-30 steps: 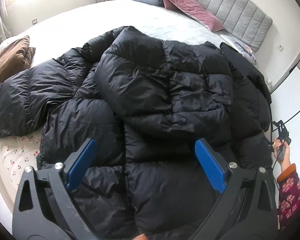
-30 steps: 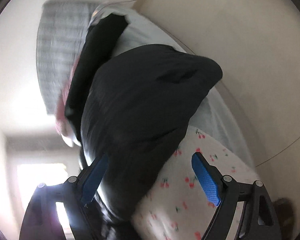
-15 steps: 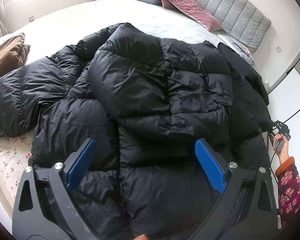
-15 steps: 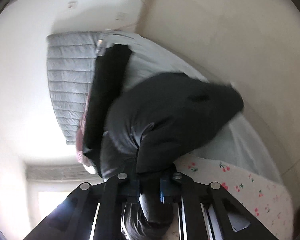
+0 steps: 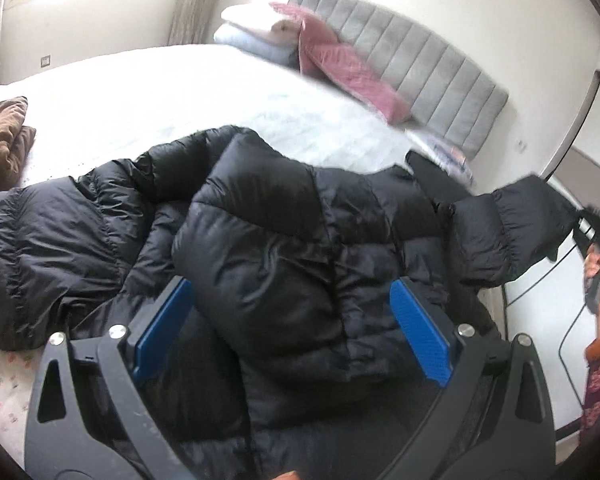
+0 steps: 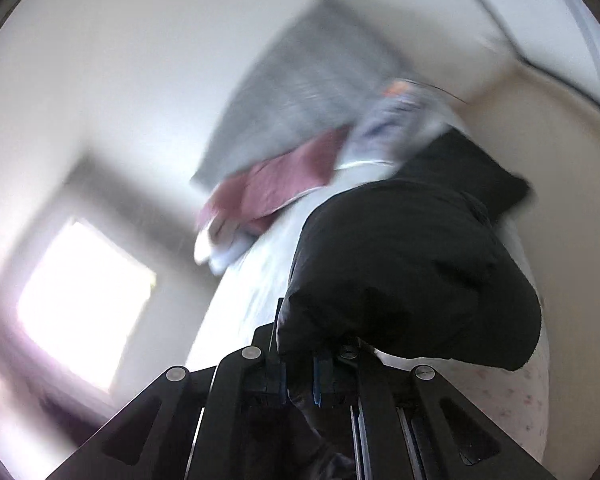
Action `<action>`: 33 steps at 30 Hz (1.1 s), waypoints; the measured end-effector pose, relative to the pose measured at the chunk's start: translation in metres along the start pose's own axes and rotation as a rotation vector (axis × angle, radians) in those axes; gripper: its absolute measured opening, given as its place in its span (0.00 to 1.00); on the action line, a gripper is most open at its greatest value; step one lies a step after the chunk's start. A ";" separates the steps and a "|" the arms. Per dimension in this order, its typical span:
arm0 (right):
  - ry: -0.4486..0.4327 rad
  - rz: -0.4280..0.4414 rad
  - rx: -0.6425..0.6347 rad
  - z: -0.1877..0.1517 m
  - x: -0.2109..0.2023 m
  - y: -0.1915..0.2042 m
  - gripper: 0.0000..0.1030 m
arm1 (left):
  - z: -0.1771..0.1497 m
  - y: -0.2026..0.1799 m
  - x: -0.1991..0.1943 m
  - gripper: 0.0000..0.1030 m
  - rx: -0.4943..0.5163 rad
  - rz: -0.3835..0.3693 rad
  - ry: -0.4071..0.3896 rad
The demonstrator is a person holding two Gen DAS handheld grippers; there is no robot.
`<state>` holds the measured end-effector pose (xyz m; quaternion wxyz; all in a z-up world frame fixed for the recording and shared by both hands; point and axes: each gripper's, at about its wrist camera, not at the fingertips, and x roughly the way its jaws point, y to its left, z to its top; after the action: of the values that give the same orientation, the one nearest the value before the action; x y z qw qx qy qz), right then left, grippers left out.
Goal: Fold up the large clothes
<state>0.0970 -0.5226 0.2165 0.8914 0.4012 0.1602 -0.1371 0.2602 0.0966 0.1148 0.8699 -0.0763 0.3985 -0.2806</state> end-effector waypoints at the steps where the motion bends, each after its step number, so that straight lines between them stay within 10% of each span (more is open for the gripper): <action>1: 0.026 0.001 -0.085 -0.005 0.005 0.036 0.07 | -0.010 0.009 0.001 0.96 -0.002 -0.034 -0.041; 6: 0.170 -0.047 -0.450 -0.076 0.041 0.170 0.07 | -0.025 0.033 0.019 0.95 -0.076 -0.072 -0.066; 13: 0.428 -0.018 -0.772 -0.237 0.106 0.263 0.07 | -0.025 0.032 0.026 0.95 -0.087 -0.098 -0.006; 19: 0.633 -0.056 -0.834 -0.355 0.134 0.244 0.11 | -0.028 0.041 0.021 0.96 -0.133 -0.105 0.015; 25: 0.746 -0.094 -0.685 -0.389 0.163 0.209 0.11 | -0.032 0.047 0.023 0.96 -0.165 -0.094 0.033; 28: 0.783 -0.037 -0.600 -0.380 0.150 0.212 0.33 | -0.032 0.046 0.021 0.96 -0.155 -0.093 0.030; 30: 0.821 0.017 -0.559 -0.375 0.138 0.215 0.72 | -0.031 0.045 0.021 0.96 -0.152 -0.092 0.030; 33: 0.835 0.052 -0.569 -0.366 0.112 0.223 0.78 | -0.032 0.044 0.023 0.96 -0.149 -0.090 0.043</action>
<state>0.2175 -0.1154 0.0925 0.8284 0.1667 0.5240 0.1067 0.2679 0.1230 0.0627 0.8395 -0.1526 0.4332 -0.2904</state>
